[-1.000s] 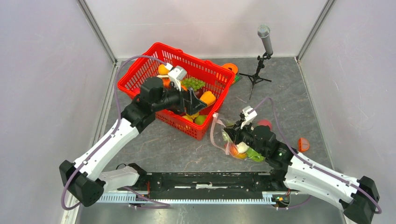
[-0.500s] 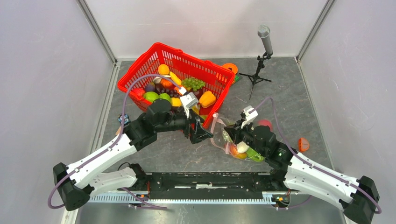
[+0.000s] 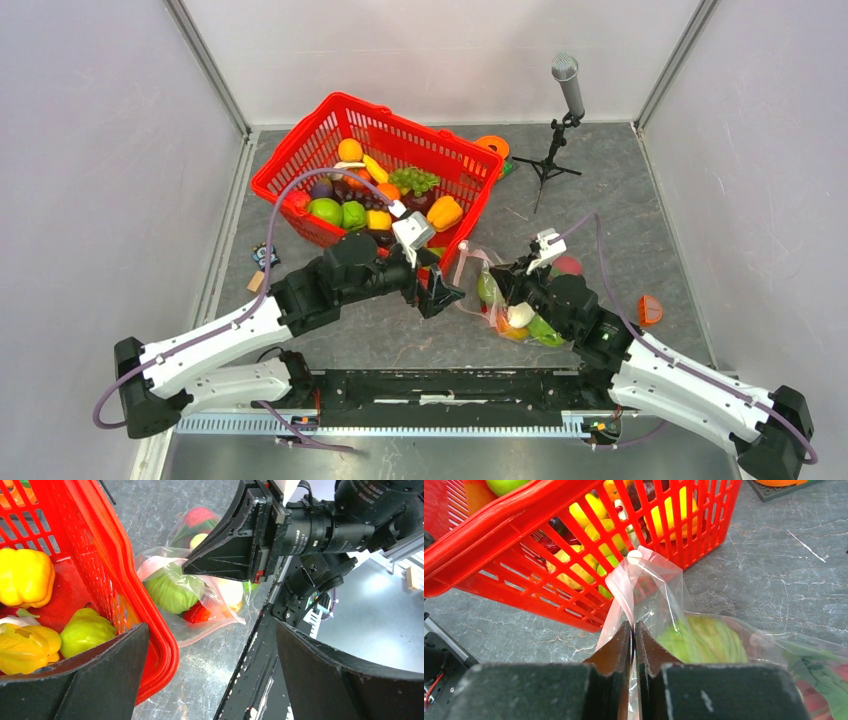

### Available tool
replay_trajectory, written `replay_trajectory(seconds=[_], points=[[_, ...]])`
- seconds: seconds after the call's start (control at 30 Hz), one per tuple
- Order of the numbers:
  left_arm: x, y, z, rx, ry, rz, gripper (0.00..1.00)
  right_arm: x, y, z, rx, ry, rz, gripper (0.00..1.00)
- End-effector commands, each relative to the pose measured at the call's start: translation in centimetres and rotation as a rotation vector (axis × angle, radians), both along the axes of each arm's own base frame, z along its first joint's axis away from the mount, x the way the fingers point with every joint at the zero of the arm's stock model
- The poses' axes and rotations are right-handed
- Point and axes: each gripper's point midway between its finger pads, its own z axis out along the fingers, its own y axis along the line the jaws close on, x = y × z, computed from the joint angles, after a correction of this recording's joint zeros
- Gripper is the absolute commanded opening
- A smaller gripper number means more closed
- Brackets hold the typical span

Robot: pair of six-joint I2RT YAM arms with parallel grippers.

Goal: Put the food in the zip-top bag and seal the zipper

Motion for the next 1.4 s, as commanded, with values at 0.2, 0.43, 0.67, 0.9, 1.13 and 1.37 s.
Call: replay_trajectory(seconds=[0.2,0.43,0.67,0.9,1.13,1.37], points=[[-2.7,-1.8,4.6,-0.054,-0.080,-0.149,1.00,0.3,0.7,-0.2,0.003,0.004,0.009,0.11],[-2.9,-1.3,4.9,-0.050,-0.094,-0.141,1.00,0.4,0.5,-0.1,-0.013,-0.004,0.002,0.11],[-0.1,0.9,5.9,-0.041,-0.152,0.053,1.00,0.4,0.6,-0.1,-0.011,-0.005,0.007,0.11],[-2.9,-1.4,6.6,-0.052,-0.117,-0.150,1.00,0.4,0.7,0.0,-0.007,-0.004,0.011,0.11],[-6.0,-3.7,4.1,-0.010,-0.040,-0.322,1.00,0.4,0.6,0.0,-0.004,-0.004,0.004,0.11],[-5.9,-3.8,0.1,0.106,0.009,-0.314,1.00,0.4,0.5,-0.1,-0.006,-0.002,0.000,0.11]])
